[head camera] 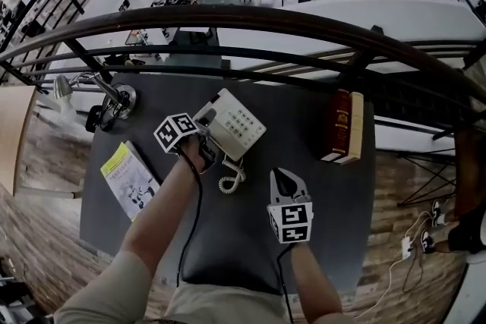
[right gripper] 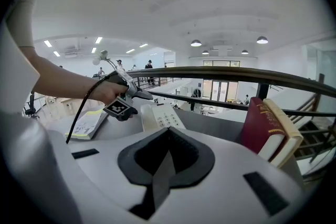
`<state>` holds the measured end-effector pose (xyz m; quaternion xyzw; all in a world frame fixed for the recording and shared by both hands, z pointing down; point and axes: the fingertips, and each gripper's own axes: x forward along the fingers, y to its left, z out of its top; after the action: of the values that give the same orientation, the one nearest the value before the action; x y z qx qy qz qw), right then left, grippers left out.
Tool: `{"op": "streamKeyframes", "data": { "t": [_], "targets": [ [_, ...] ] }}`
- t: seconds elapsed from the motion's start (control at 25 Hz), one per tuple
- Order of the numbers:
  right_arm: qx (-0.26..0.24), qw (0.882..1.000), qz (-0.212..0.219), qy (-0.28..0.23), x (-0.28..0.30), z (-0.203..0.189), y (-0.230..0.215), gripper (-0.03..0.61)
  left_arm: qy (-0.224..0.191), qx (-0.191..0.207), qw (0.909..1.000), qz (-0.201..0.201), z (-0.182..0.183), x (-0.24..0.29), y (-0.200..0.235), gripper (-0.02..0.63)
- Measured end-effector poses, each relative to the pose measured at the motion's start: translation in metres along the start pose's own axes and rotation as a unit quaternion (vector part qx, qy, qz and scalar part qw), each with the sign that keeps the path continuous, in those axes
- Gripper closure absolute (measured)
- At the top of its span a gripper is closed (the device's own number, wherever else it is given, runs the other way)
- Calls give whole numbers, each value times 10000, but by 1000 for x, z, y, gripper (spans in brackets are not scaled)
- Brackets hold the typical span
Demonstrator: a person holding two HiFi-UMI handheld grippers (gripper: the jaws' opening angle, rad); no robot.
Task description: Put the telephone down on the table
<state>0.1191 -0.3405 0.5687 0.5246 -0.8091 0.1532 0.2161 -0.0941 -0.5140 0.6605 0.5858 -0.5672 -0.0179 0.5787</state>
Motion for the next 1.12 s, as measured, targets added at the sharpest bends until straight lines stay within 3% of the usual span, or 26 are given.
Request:
{"op": "streamKeyframes", "data": {
  "t": [0.36,0.6,0.72,0.8,0.88,1.0,1.12],
  "targets": [
    [-267,9986,-199,-411,-41,43,4,575,-188,671,9949,-731,-13,-86,-50,156],
    [-477,9949,-254,-857,-77,90,19,575,-464,1310,9783,-1535,-19,-166,-106,156],
    [-563,9920,-230,-1110,-98,116,30,575,-804,2080,9592,-1739,-14,-213,-138,158],
    [-586,9900,-207,-1269,-113,131,37,575,-1120,2764,9389,-1720,-10,-245,-157,177],
    [-565,9880,-185,-1427,-127,144,44,575,-1450,3324,9166,-1680,-9,-277,-172,238],
    [-567,9846,-149,-1646,-151,165,56,575,-1880,3861,8872,-1689,-13,-325,-192,332],
    [-695,9798,-72,-1876,-178,189,71,575,-2249,4243,8588,-1784,-23,-370,-208,339]
  ]
}}
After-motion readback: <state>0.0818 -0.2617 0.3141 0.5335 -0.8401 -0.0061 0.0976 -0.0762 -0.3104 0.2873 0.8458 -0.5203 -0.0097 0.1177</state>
